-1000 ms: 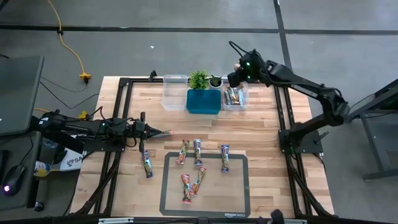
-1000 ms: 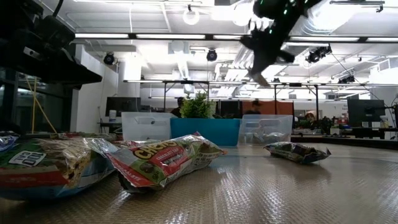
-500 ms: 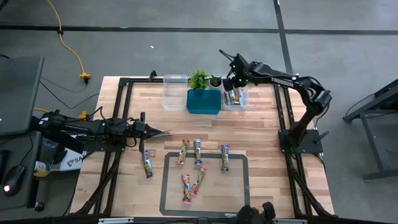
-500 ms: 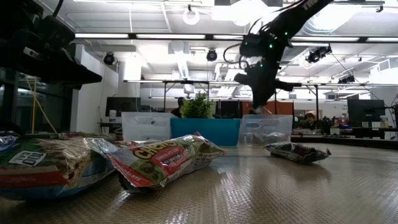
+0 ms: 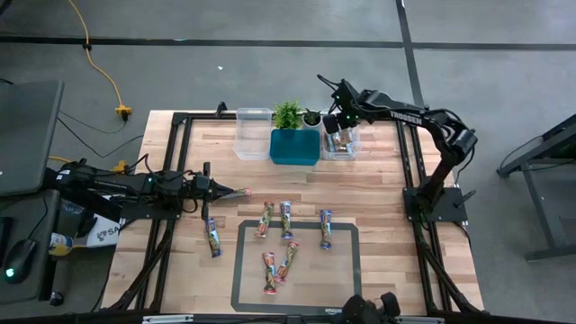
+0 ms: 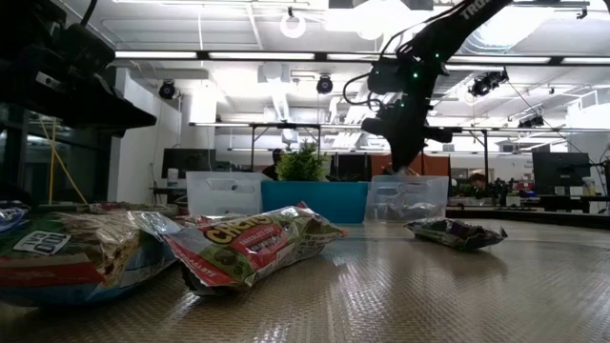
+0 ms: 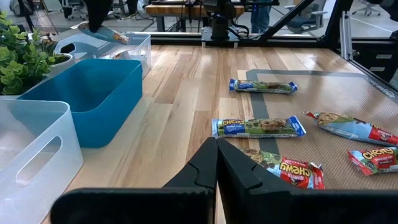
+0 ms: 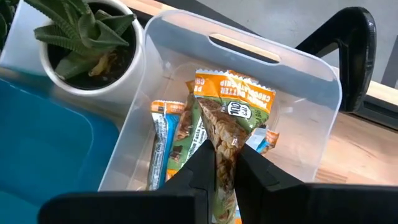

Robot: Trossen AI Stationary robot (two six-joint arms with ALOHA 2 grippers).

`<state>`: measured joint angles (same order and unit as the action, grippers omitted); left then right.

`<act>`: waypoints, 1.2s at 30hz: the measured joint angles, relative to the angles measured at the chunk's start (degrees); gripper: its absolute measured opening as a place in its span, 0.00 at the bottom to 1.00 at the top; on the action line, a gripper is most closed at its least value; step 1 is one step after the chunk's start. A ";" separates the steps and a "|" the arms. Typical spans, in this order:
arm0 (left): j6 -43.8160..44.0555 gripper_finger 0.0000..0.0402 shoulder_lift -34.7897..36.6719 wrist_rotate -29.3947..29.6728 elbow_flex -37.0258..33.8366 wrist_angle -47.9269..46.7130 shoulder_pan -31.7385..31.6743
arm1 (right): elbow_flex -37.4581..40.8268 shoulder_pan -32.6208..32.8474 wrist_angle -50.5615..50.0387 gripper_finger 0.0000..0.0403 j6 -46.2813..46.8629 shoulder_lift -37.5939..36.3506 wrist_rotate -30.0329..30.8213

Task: Pick and place Granola Bars by type
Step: Put the yellow granola bar into the right transparent bin, then put the blue granola bar into the blue bin

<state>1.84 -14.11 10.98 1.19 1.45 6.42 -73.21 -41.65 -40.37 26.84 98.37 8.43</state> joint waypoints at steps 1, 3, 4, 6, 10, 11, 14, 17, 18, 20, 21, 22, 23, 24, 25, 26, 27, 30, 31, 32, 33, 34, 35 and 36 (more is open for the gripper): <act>0.01 0.00 0.00 0.00 0.00 0.00 -0.02 | 0.00 0.00 -0.17 0.08 -0.01 0.00 -0.08; 0.01 0.00 0.00 0.00 0.00 0.00 0.00 | 0.00 0.00 -0.61 0.08 -0.04 0.00 -0.28; 0.01 0.00 0.00 0.00 0.00 0.00 -0.02 | 0.00 0.00 -0.84 0.09 -0.06 0.00 -0.28; -0.01 0.00 -0.02 0.00 0.00 0.00 -0.02 | 0.00 0.00 -0.99 0.10 -0.06 0.00 -0.43; -0.01 0.00 -0.01 0.00 0.00 0.00 -0.02 | 0.00 0.00 -1.15 0.15 -0.04 0.00 -1.42; 0.01 0.00 0.00 0.00 0.00 0.00 -0.02 | 0.00 0.00 -1.15 0.16 0.01 0.00 -1.52; 0.01 0.00 -0.02 0.00 0.00 0.00 -0.02 | 0.00 0.00 -1.34 0.21 0.07 0.00 -1.68; 0.00 0.00 -0.02 0.00 0.00 0.00 -0.02 | 0.00 0.02 -2.20 0.26 0.14 0.00 -1.78; 0.01 0.00 -0.02 0.00 0.00 0.00 -0.02 | 0.00 0.09 -2.36 0.27 0.14 0.00 -1.79; -0.01 0.00 0.00 0.00 -0.02 0.00 -0.02 | 0.00 0.39 -2.42 0.30 0.17 -0.15 -1.79; 0.01 0.00 0.00 0.00 0.00 0.00 0.00 | 0.00 0.60 -2.46 0.31 0.25 -0.38 -1.77; -0.01 0.00 0.00 0.00 -0.02 0.00 0.00 | 0.00 0.91 -2.48 0.32 0.31 -0.80 -1.77; 0.01 0.00 -0.01 0.00 0.00 0.00 0.00 | 0.00 1.32 -2.44 0.32 0.43 -1.45 -1.75; 0.01 0.00 -0.02 0.00 0.00 0.00 0.00 | 0.00 1.86 -2.44 0.33 0.88 -2.25 -1.56; 0.01 0.00 0.00 0.00 0.00 0.00 -0.02 | 0.00 2.36 -2.42 0.33 1.38 -3.18 -1.07; -0.01 0.00 -0.02 0.00 0.00 0.00 -0.01 | 0.00 2.84 -2.41 0.33 1.66 -4.11 -0.38; 0.01 0.00 -0.01 0.00 0.00 0.00 -0.01 | 0.00 3.33 -2.42 0.33 1.78 -5.15 0.24; -0.01 0.00 -0.02 0.00 0.00 0.00 0.00 | 0.00 5.02 -2.43 0.33 2.93 -8.88 2.24; 0.01 0.00 -0.01 0.00 -0.01 0.00 0.00 | 0.00 5.56 -2.48 0.33 3.31 -10.32 2.70; 0.01 0.00 0.00 0.00 -0.01 0.00 -0.01 | 0.00 6.19 -2.51 0.33 3.92 -11.60 3.19; -0.01 0.00 0.00 0.00 -0.01 -0.01 0.00 | 0.00 6.87 -2.57 0.33 4.42 -12.83 3.57; 0.01 0.00 -0.02 0.00 0.00 0.00 -0.02 | 0.00 7.50 -2.66 0.33 4.84 -14.14 3.74; 0.01 0.00 0.00 0.00 -0.01 -0.01 -0.02 | 0.00 8.21 -2.67 0.33 5.39 -15.47 3.89; 0.01 0.00 0.00 0.00 0.00 0.00 -0.01 | 0.00 9.06 -2.57 0.33 5.95 -16.64 4.06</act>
<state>1.85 -14.11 10.98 1.19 1.45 6.40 -73.21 -32.59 -42.94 32.79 81.73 12.49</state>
